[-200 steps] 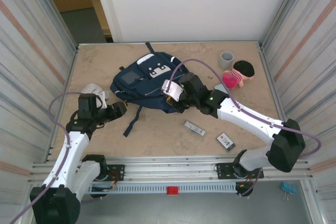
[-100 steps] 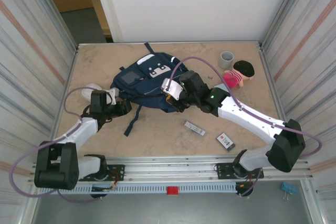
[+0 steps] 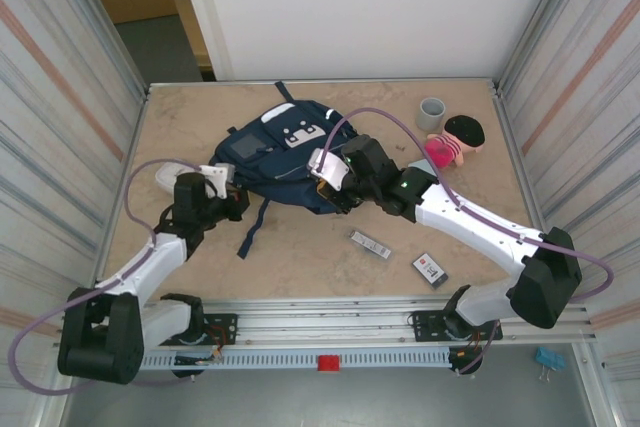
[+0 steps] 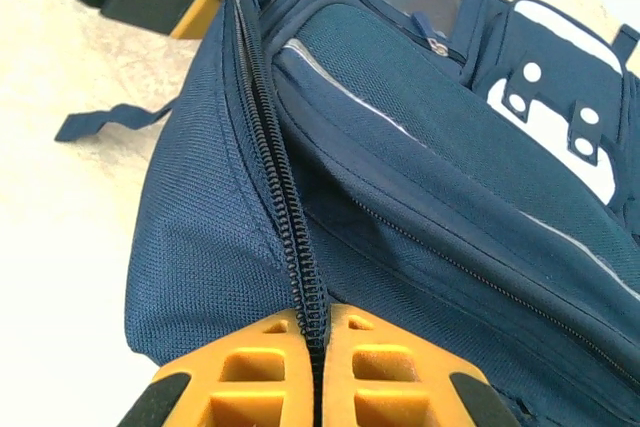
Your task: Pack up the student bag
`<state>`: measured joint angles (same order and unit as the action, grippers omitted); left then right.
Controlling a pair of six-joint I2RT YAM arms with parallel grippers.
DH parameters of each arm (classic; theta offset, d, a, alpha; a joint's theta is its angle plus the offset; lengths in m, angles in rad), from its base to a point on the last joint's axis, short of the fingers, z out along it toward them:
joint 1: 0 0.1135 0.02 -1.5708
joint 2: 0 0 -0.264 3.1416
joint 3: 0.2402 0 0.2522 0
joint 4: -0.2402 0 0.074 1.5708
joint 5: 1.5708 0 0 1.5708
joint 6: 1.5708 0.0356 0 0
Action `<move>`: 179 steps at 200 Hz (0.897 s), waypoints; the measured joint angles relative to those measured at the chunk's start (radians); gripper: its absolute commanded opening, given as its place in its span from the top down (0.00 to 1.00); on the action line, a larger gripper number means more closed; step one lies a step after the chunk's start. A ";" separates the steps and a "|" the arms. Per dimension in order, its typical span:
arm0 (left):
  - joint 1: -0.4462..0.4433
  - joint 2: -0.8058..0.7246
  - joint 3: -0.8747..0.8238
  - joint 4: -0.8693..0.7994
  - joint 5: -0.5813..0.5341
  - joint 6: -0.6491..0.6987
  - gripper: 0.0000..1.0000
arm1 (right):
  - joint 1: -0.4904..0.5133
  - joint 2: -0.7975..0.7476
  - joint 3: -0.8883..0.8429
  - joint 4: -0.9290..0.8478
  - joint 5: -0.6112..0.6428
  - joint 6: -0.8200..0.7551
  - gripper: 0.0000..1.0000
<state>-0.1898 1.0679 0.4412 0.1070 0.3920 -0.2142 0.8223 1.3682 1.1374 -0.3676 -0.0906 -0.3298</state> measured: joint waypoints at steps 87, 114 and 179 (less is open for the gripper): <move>-0.279 -0.153 0.100 -0.270 -0.002 0.018 1.00 | 0.052 0.048 -0.023 0.105 0.022 0.196 1.00; -0.311 -0.156 0.135 -0.341 0.014 0.000 1.00 | 0.072 0.087 -0.039 0.142 0.009 0.249 0.98; -0.338 -0.208 0.142 -0.483 -0.051 -0.050 1.00 | -0.056 0.020 -0.048 0.181 -0.158 0.496 0.22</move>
<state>-0.5282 0.8600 0.5835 -0.3756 0.3408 -0.2638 0.7658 1.3884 1.0893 -0.1864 -0.2489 0.1665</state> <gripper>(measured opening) 0.055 0.712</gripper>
